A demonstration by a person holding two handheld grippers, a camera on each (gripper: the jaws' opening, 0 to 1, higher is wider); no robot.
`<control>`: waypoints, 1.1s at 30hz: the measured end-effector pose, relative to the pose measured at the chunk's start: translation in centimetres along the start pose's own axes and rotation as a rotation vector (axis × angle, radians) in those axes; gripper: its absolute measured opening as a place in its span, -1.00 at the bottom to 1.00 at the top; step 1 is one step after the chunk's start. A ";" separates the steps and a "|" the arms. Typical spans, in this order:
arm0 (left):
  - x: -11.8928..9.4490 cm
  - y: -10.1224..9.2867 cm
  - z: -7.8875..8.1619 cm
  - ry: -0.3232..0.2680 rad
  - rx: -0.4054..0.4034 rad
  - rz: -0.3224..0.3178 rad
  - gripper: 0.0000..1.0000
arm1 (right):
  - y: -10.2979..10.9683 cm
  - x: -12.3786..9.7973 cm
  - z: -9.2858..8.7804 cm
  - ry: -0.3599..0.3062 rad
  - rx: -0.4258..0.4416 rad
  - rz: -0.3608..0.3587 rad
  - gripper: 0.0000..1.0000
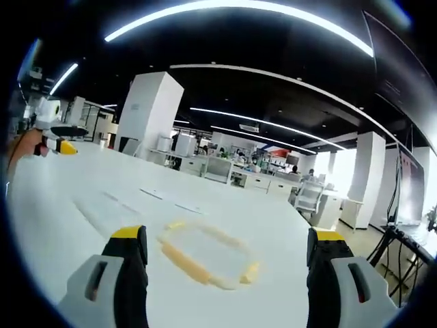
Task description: Snap each plastic latch of the storage box into its locked position after aligning the lid with the box until every specified latch is closed and the lid sits flush.
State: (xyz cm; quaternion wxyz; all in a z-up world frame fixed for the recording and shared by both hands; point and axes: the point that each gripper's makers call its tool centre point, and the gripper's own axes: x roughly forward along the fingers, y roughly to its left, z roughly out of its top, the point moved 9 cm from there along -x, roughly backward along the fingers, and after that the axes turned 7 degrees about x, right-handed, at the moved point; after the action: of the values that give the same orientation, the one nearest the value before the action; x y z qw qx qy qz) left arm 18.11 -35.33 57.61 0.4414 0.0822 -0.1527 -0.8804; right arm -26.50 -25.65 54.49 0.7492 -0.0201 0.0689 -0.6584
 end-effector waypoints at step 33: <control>13.2 -3.4 0.9 0.178 0.140 -0.524 0.88 | -5.6 4.1 -0.6 0.241 -0.185 0.172 1.00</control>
State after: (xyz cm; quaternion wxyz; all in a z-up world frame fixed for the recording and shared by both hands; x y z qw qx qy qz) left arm 7.41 -43.81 57.15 0.2037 0.2261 -0.1475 -0.9411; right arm -31.55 -30.43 54.29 0.7842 -0.0039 0.2197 -0.5803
